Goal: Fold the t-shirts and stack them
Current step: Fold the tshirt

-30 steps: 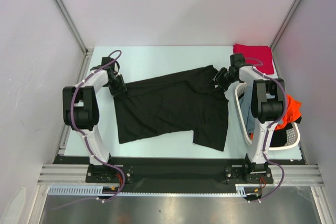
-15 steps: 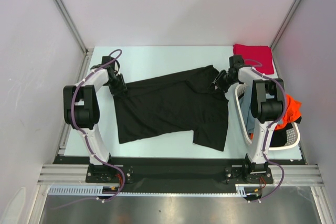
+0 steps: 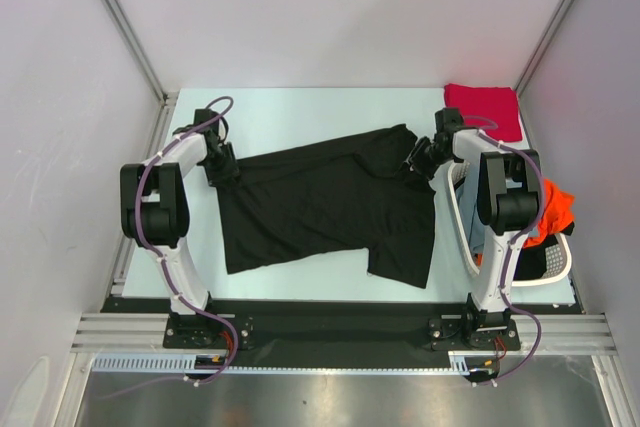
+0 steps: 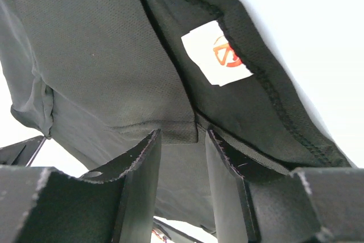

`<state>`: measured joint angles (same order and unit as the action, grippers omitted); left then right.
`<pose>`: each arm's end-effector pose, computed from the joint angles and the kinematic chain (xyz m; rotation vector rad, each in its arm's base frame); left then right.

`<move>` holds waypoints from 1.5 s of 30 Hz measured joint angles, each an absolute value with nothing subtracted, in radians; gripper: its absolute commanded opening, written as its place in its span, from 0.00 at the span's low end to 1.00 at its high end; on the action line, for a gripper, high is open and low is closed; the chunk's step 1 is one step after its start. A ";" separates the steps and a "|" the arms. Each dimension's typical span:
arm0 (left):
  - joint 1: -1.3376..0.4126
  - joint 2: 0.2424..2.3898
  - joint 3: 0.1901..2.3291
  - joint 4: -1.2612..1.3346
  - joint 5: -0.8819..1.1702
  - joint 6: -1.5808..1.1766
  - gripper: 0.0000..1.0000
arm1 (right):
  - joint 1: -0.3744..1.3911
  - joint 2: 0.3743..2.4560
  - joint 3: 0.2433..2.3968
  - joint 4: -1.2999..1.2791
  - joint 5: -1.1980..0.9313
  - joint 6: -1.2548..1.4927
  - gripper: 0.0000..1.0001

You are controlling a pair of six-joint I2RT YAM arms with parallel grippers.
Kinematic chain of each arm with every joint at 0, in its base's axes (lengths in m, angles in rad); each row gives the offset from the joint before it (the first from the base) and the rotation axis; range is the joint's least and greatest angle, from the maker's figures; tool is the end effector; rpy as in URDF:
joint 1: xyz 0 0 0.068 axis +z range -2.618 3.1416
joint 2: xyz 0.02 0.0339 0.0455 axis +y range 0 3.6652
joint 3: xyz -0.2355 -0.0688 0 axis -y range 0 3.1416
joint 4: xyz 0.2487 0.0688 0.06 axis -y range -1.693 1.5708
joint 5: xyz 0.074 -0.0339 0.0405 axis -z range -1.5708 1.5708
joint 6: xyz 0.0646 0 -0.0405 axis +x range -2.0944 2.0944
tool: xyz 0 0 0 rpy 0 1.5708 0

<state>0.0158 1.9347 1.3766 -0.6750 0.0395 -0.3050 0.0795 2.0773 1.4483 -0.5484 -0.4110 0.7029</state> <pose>0.3925 0.0036 0.1220 -0.4395 2.7759 -0.1240 0.4183 0.0592 0.0986 0.7579 2.7366 0.7623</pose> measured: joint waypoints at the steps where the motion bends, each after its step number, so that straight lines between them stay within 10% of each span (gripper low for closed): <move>1: 0.016 1.934 1.372 -0.670 0.029 -0.305 0.47 | 0.081 2.077 1.450 -0.549 -0.411 0.702 0.43; 22: 0.016 1.974 1.377 -0.645 -0.039 -0.305 0.22 | 0.088 2.078 1.467 -0.571 -0.412 0.684 0.43; 30: 0.016 2.004 1.416 -0.671 -0.042 -0.305 0.28 | 0.089 2.078 1.467 -0.570 -0.412 0.688 0.45; 45: 0.016 2.013 1.430 -0.679 -0.039 -0.305 0.00 | 0.088 2.082 1.466 -0.566 -0.413 0.700 0.42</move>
<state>0.0162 2.0132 1.4303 -0.6792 -0.0387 -0.3046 0.0883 2.0823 1.4662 -0.5659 -0.4126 0.6998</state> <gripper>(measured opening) 0.014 0.436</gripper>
